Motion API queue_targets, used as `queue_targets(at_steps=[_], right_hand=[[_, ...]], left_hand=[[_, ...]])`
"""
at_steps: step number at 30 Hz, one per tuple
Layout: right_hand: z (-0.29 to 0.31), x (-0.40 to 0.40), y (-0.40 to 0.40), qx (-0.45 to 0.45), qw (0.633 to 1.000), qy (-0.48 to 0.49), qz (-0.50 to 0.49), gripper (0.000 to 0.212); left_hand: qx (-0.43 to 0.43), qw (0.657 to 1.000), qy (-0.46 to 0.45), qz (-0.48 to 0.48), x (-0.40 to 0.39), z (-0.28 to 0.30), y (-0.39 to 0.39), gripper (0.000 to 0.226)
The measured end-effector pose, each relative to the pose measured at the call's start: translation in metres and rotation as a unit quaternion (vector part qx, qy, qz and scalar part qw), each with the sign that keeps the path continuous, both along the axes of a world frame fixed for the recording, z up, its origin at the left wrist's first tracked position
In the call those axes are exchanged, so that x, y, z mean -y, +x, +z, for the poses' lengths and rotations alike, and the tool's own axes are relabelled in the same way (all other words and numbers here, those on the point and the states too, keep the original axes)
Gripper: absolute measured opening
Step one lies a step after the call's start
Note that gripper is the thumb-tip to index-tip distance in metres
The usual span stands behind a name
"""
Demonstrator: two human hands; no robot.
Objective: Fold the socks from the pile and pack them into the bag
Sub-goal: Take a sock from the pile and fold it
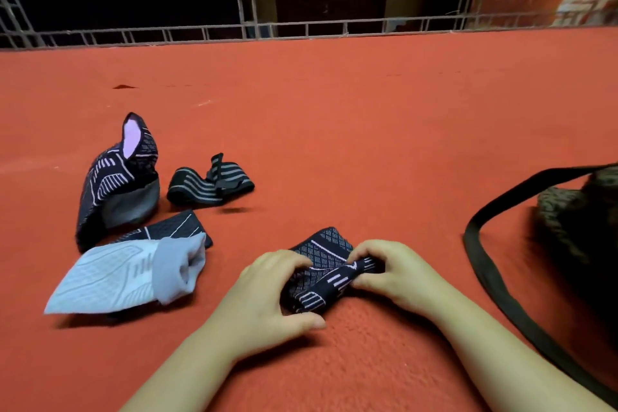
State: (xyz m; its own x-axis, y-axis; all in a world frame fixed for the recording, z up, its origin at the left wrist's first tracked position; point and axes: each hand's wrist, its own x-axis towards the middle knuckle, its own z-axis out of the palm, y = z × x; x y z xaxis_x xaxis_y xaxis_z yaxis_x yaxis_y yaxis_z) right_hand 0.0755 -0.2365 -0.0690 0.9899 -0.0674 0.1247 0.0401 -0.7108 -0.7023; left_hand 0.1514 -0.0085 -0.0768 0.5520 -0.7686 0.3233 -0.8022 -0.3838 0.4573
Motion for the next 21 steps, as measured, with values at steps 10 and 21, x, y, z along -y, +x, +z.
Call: queue_targets(at_steps=[10, 21], right_hand=[[0.004, -0.013, -0.010, 0.089, 0.993, 0.069, -0.028, 0.016], [0.004, -0.031, 0.000, -0.085, 0.949, -0.238, -0.188, 0.050]], left_hand=[[-0.107, 0.987, -0.092, 0.070, 0.001, 0.004, -0.007, 0.019], [-0.052, 0.970, 0.142, 0.190, 0.005, 0.007, -0.006, 0.026]])
